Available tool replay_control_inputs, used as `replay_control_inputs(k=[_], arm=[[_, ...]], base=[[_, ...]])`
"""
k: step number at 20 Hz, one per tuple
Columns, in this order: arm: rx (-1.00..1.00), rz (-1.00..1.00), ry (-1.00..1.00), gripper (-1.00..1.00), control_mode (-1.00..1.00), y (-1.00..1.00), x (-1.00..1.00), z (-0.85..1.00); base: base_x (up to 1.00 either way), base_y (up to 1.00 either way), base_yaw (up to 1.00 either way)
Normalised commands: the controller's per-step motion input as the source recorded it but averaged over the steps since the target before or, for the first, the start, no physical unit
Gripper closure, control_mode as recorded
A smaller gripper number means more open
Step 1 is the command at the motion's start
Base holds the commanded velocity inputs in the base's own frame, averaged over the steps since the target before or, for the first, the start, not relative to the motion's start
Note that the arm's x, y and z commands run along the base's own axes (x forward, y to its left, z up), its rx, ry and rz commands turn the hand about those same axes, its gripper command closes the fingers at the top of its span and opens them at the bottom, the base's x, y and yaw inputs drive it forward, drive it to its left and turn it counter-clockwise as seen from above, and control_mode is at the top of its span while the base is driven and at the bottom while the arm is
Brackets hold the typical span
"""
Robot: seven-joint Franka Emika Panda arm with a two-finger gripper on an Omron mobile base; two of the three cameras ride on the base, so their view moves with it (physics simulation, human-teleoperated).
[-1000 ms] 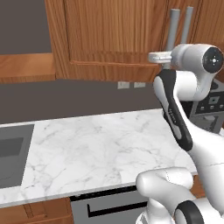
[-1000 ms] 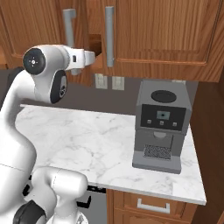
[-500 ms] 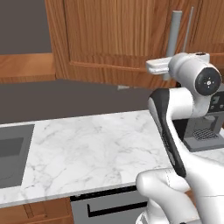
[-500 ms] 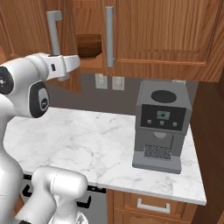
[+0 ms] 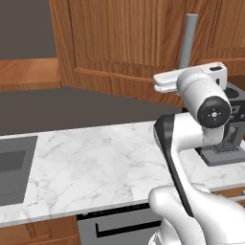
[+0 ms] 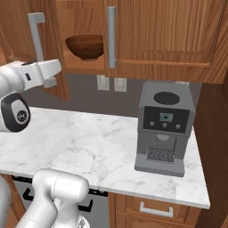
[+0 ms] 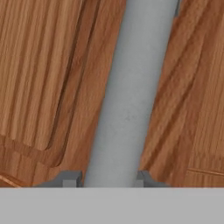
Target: Move the bowls from the cabinet to the plates on the dining table.
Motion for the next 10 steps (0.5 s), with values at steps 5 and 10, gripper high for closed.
replay_control_inputs(k=[5, 10], arm=[[-0.03, -0.09, 0.0, 1.0, -1.0, 0.48, -0.71, 0.59], [0.0, -0.1, -0.01, 1.0, -1.0, 0.52, -0.69, 0.43]], base=[[0.0, 0.0, 0.0], [0.0, 0.0, 0.0]])
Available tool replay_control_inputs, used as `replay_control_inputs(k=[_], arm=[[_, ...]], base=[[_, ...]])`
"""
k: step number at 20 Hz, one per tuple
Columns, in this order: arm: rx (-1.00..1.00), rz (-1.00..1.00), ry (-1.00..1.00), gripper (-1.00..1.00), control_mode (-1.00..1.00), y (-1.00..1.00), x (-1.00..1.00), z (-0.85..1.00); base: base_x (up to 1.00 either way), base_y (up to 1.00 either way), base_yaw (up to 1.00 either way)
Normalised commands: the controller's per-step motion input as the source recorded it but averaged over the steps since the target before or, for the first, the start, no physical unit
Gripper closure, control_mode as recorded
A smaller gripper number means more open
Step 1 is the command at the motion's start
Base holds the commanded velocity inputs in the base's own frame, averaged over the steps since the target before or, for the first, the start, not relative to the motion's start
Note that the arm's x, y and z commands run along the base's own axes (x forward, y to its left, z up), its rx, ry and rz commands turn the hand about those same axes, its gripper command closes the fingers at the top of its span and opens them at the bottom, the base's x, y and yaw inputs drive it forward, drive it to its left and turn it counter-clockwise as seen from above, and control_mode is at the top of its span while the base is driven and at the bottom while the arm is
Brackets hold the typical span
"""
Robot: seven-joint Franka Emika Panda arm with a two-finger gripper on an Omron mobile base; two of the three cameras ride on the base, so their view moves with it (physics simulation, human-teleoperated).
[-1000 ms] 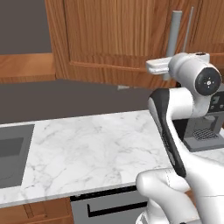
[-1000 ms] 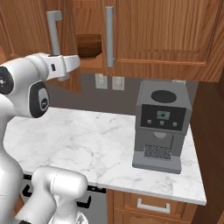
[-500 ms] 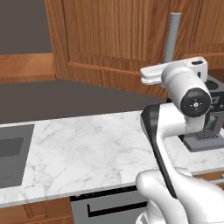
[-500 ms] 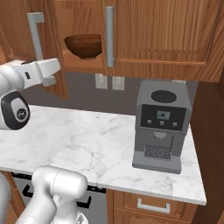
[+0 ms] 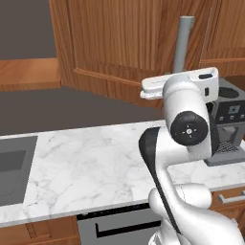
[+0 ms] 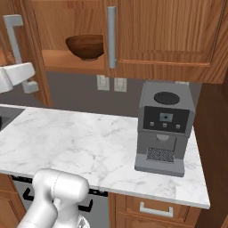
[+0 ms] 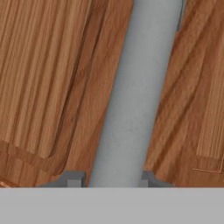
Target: Move the bowls from the cabinet to the plates on the dining table.
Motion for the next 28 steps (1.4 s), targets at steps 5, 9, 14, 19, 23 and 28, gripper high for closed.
replay_control_inputs(k=[5, 9, 14, 19, 23, 28], arm=[[0.0, -0.09, -0.01, 1.0, -1.0, 0.57, -0.65, 0.34], [0.0, -0.03, -0.05, -1.0, -1.0, 0.29, -0.36, 0.12], [0.01, 0.0, 0.0, -1.0, -1.0, 0.08, -0.09, 0.02], [0.02, 0.0, 0.0, -1.0, -1.0, 0.45, -0.33, 0.2], [0.06, 0.0, -0.01, -1.0, -1.0, -0.01, -0.75, 0.13], [0.09, 0.0, 0.0, -1.0, -1.0, -0.59, -0.87, 0.0]], base=[[0.0, 0.0, 0.0], [0.0, 0.0, 0.0], [0.0, 0.0, 0.0], [0.0, 0.0, 0.0], [0.0, 0.0, 0.0], [0.0, 0.0, 0.0]])
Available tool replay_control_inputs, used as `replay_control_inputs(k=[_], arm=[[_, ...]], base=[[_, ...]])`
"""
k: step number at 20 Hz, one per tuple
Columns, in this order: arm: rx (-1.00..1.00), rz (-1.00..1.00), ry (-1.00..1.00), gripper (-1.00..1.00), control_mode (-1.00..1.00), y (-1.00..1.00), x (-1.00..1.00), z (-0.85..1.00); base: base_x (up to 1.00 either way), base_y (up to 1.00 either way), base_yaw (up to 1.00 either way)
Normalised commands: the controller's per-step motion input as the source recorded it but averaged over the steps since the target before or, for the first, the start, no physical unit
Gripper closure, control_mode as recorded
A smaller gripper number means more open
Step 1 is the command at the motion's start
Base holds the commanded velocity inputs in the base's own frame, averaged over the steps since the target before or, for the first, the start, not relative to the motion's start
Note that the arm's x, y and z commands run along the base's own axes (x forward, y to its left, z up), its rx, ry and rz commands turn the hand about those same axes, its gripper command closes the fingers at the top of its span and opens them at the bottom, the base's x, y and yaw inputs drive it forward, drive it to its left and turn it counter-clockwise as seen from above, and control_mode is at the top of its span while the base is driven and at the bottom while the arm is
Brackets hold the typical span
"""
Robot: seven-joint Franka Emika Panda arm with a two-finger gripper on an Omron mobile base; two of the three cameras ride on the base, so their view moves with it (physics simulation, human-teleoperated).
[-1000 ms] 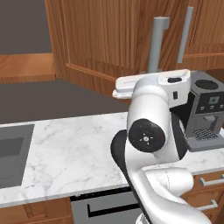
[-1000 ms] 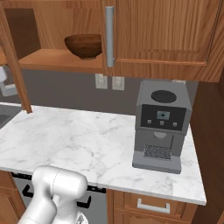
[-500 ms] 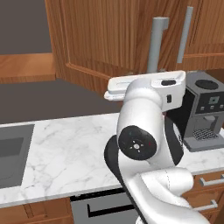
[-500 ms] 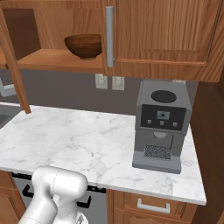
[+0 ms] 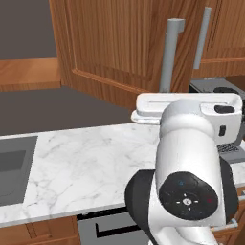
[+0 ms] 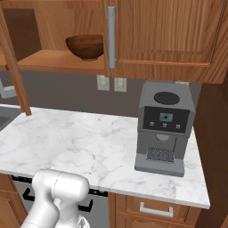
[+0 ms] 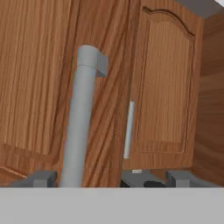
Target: Move the bowls from the cabinet to the plates on the dining table.
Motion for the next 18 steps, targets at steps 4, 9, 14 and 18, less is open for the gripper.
replay_control_inputs(k=[4, 9, 14, 18], arm=[[0.07, 0.01, -0.01, -1.0, -1.0, -0.86, -0.88, -0.09], [0.01, 0.03, 0.0, -1.0, -1.0, -0.94, -0.8, -0.3], [0.04, 0.05, 0.03, -1.0, -1.0, -1.0, -0.5, -0.37], [0.13, 0.05, 0.07, -1.0, -1.0, -0.9, -0.14, -0.34]], base=[[0.0, 0.0, 0.0], [0.0, 0.0, 0.0], [0.0, 0.0, 0.0], [0.0, 0.0, 0.0]])
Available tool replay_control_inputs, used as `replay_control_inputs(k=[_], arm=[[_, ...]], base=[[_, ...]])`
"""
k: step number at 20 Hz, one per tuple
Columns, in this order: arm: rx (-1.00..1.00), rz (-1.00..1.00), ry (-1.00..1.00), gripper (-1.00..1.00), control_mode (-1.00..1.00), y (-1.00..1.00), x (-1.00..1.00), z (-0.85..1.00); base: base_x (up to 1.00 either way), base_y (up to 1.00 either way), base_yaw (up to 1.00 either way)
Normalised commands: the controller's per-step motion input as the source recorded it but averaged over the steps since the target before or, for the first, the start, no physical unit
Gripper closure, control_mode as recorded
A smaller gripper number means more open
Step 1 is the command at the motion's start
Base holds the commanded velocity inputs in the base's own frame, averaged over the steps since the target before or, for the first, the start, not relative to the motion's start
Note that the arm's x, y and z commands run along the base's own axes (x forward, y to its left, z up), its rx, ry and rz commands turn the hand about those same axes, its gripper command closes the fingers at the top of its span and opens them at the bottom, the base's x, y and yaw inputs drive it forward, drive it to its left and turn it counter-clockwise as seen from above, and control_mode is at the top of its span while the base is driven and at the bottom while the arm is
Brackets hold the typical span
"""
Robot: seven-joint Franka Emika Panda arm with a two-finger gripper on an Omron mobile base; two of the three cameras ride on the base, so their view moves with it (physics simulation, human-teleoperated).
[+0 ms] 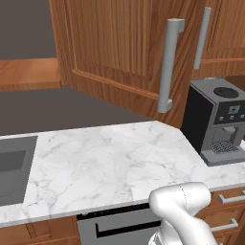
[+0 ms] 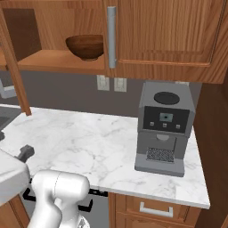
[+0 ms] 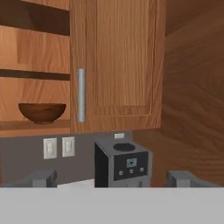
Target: Move the bowls from the cabinet to the plates on the dining table.
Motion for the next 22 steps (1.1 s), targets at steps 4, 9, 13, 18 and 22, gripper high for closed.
replay_control_inputs(k=[4, 9, 13, 18, 22], arm=[[0.18, 0.05, 0.28, -1.0, -1.0, -0.49, 0.42, -0.24], [0.18, 0.02, 0.34, -1.0, -1.0, -0.17, 0.78, -0.09], [0.15, 0.0, 0.31, -1.0, -1.0, 0.0, 0.86, -0.04], [0.24, 0.02, 0.29, -1.0, -1.0, -0.01, 0.6, -0.01], [0.3, 0.04, 0.22, -1.0, -1.0, 0.0, 0.33, -0.02]], base=[[0.0, 0.0, 0.0], [0.0, 0.0, 0.0], [0.0, 0.0, 0.0], [0.0, 0.0, 0.0], [0.0, 0.0, 0.0]])
